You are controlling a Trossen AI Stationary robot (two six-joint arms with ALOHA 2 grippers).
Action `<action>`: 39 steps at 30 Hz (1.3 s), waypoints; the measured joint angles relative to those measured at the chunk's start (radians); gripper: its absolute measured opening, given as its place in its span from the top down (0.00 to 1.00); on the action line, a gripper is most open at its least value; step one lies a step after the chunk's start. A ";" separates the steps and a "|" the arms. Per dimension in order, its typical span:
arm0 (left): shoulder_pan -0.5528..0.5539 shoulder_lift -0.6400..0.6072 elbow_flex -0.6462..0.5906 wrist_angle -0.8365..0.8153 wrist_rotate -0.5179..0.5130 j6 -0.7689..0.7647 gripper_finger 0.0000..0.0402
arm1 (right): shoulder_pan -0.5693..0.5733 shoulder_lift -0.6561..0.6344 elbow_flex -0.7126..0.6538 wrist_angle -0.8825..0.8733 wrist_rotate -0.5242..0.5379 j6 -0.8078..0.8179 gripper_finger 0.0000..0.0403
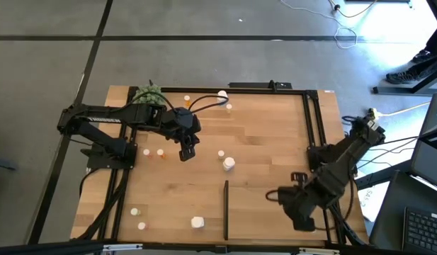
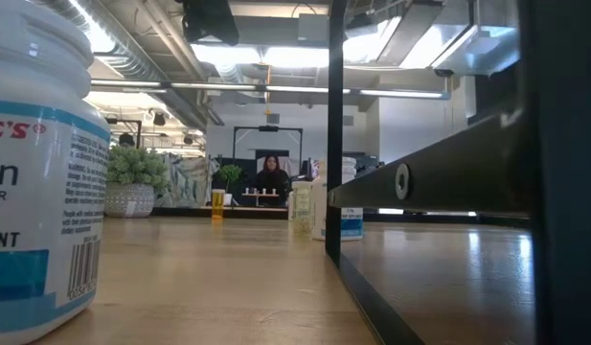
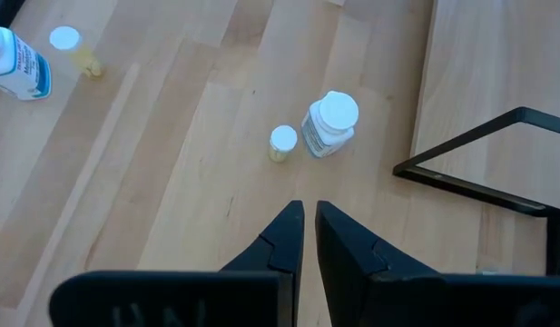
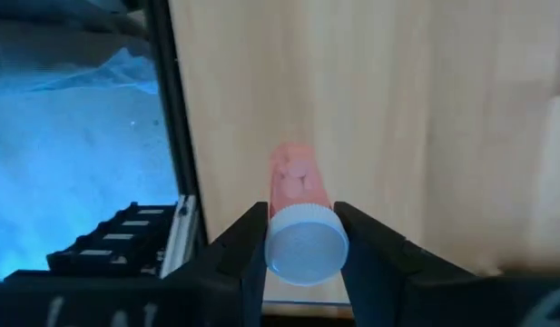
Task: Pick and place medicine bottles onto shelf by color
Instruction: Put the top right pink pill bottle on the shelf
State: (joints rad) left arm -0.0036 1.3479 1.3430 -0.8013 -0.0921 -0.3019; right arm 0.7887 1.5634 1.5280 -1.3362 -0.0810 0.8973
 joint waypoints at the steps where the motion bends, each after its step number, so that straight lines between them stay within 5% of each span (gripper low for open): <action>1: 0.000 0.000 0.000 0.000 0.000 0.000 0.93 | 0.015 0.009 0.000 0.017 0.000 0.015 0.70; 25: -0.019 0.000 0.000 0.001 0.005 0.077 0.93 | 0.153 0.279 0.000 0.105 -0.025 0.042 0.70; 31: -0.064 0.000 0.000 0.041 0.188 0.232 0.93 | 0.153 0.309 0.000 0.108 -0.026 0.044 0.70; 39: -0.132 0.000 0.000 0.186 0.296 0.381 0.93 | 0.153 0.309 0.000 0.115 -0.025 0.045 0.70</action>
State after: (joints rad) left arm -0.1361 1.3479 1.3434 -0.6149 0.2043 0.0794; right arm 0.9413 1.8725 1.5276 -1.2213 -0.1059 0.9421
